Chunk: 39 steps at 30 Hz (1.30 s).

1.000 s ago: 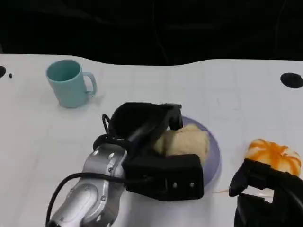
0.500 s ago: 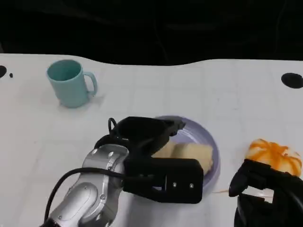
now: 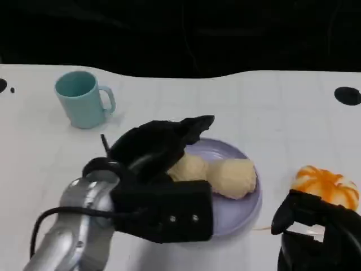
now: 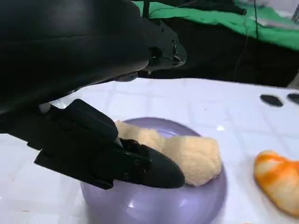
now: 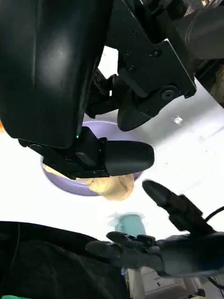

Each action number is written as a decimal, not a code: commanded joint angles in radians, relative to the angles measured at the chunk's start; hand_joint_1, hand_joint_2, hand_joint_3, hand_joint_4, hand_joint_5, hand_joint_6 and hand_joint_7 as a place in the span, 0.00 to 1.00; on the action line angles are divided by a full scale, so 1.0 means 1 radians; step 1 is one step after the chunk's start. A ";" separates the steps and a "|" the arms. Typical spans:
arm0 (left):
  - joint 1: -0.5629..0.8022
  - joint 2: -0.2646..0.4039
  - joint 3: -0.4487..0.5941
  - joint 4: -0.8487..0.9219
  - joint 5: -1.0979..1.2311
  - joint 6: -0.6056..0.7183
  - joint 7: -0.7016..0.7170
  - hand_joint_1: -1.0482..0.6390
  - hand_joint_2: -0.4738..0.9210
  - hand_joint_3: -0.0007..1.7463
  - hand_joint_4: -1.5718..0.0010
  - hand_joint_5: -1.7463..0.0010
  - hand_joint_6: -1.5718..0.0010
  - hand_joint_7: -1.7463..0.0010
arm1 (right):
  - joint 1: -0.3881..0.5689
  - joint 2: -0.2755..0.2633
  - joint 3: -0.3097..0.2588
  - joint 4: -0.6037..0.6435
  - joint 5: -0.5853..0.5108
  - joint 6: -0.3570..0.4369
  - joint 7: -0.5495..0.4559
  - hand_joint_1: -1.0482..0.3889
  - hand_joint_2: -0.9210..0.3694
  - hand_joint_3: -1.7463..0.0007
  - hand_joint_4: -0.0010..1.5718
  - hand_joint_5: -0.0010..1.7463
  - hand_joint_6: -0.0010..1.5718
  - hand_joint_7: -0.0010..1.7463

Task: Grasp the towel on the left side of the plate with the left hand and place it into the plate.

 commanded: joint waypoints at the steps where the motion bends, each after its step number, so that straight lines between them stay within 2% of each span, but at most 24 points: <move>1: 0.066 0.008 0.117 -0.085 -0.177 0.009 -0.037 0.32 1.00 0.14 0.72 0.70 0.74 0.90 | -0.002 -0.006 -0.009 -0.017 0.008 0.007 -0.004 0.68 0.33 0.21 0.50 1.00 0.39 0.96; 2: 0.079 0.006 0.145 -0.099 -0.229 0.010 -0.045 0.34 1.00 0.13 0.63 0.68 0.67 0.90 | -0.001 -0.006 -0.009 -0.017 0.008 0.006 -0.003 0.68 0.33 0.21 0.50 1.00 0.39 0.96; 4: 0.117 0.003 0.212 -0.131 -0.350 0.010 -0.060 0.37 1.00 0.13 0.55 0.65 0.59 0.88 | -0.002 -0.003 -0.009 -0.016 0.009 0.010 -0.006 0.68 0.33 0.21 0.50 1.00 0.39 0.96; 6: 0.163 -0.010 0.278 -0.162 -0.474 0.013 -0.065 0.43 1.00 0.13 0.50 0.64 0.52 0.87 | -0.003 -0.004 -0.005 -0.017 0.005 0.012 -0.008 0.68 0.33 0.21 0.50 1.00 0.39 0.96; 7: 0.181 -0.015 0.301 -0.173 -0.521 0.013 -0.063 0.47 1.00 0.14 0.48 0.60 0.46 0.85 | -0.004 -0.004 -0.004 -0.017 0.004 0.012 -0.009 0.68 0.33 0.21 0.50 1.00 0.39 0.96; 8: 0.202 -0.017 0.322 -0.184 -0.564 0.010 -0.060 0.51 0.96 0.21 0.48 0.52 0.40 0.83 | -0.004 -0.005 -0.002 -0.018 0.003 0.012 -0.009 0.68 0.33 0.21 0.50 1.00 0.39 0.96; 9: 0.232 -0.019 0.348 -0.200 -0.605 0.010 -0.056 0.53 0.89 0.33 0.48 0.46 0.38 0.79 | -0.004 -0.004 -0.002 -0.017 0.003 0.010 -0.009 0.68 0.33 0.22 0.50 1.00 0.39 0.96; 10: 0.255 -0.019 0.367 -0.214 -0.636 0.012 -0.051 0.55 0.81 0.48 0.47 0.38 0.36 0.68 | -0.004 -0.004 -0.001 -0.016 0.003 0.008 -0.008 0.68 0.33 0.21 0.50 1.00 0.39 0.96; 11: 0.271 -0.017 0.378 -0.223 -0.658 0.014 -0.047 0.56 0.75 0.59 0.46 0.31 0.38 0.55 | -0.003 -0.004 -0.001 -0.015 0.003 0.007 -0.007 0.68 0.33 0.21 0.50 1.00 0.39 0.96; 12: 0.306 -0.028 0.403 -0.252 -0.697 0.043 -0.037 0.56 0.73 0.63 0.45 0.28 0.39 0.50 | -0.004 -0.003 -0.002 -0.013 0.004 0.007 -0.007 0.68 0.33 0.21 0.50 1.00 0.39 0.96; 14: 0.380 -0.055 0.449 -0.308 -0.764 0.086 -0.006 0.55 0.71 0.69 0.45 0.15 0.42 0.34 | -0.006 -0.002 -0.003 -0.008 0.007 0.004 -0.004 0.68 0.33 0.21 0.50 1.00 0.39 0.96; 18: 0.478 -0.081 0.506 -0.376 -0.862 0.155 0.039 0.54 0.70 0.72 0.46 0.03 0.49 0.17 | -0.009 0.000 -0.003 -0.004 0.009 0.002 -0.003 0.68 0.33 0.21 0.51 1.00 0.40 0.96; 21: 0.527 -0.092 0.541 -0.410 -0.949 0.222 0.060 0.55 0.71 0.72 0.46 0.02 0.50 0.13 | -0.012 0.000 0.001 -0.006 0.005 0.010 -0.007 0.68 0.33 0.21 0.51 1.00 0.40 0.96; 25: 0.581 -0.136 0.595 -0.478 -1.141 0.399 0.121 0.56 0.73 0.70 0.47 0.01 0.49 0.13 | -0.014 -0.008 0.002 -0.007 0.001 0.011 -0.004 0.68 0.34 0.21 0.50 1.00 0.39 0.96; 27: 0.602 -0.136 0.604 -0.498 -1.193 0.441 0.143 0.56 0.74 0.70 0.48 0.00 0.50 0.11 | -0.013 -0.008 -0.003 -0.003 0.004 0.005 0.000 0.68 0.33 0.21 0.50 1.00 0.39 0.96; 30: 0.623 -0.131 0.595 -0.494 -1.222 0.450 0.155 0.56 0.72 0.72 0.48 0.00 0.52 0.08 | -0.009 -0.009 -0.011 0.006 0.007 -0.010 0.012 0.68 0.33 0.21 0.50 1.00 0.39 0.96; 39: 0.628 -0.110 0.576 -0.410 -1.216 0.419 0.159 0.56 0.69 0.75 0.47 0.00 0.52 0.07 | 0.003 -0.022 -0.019 0.022 -0.009 -0.040 0.030 0.68 0.32 0.22 0.49 1.00 0.38 0.96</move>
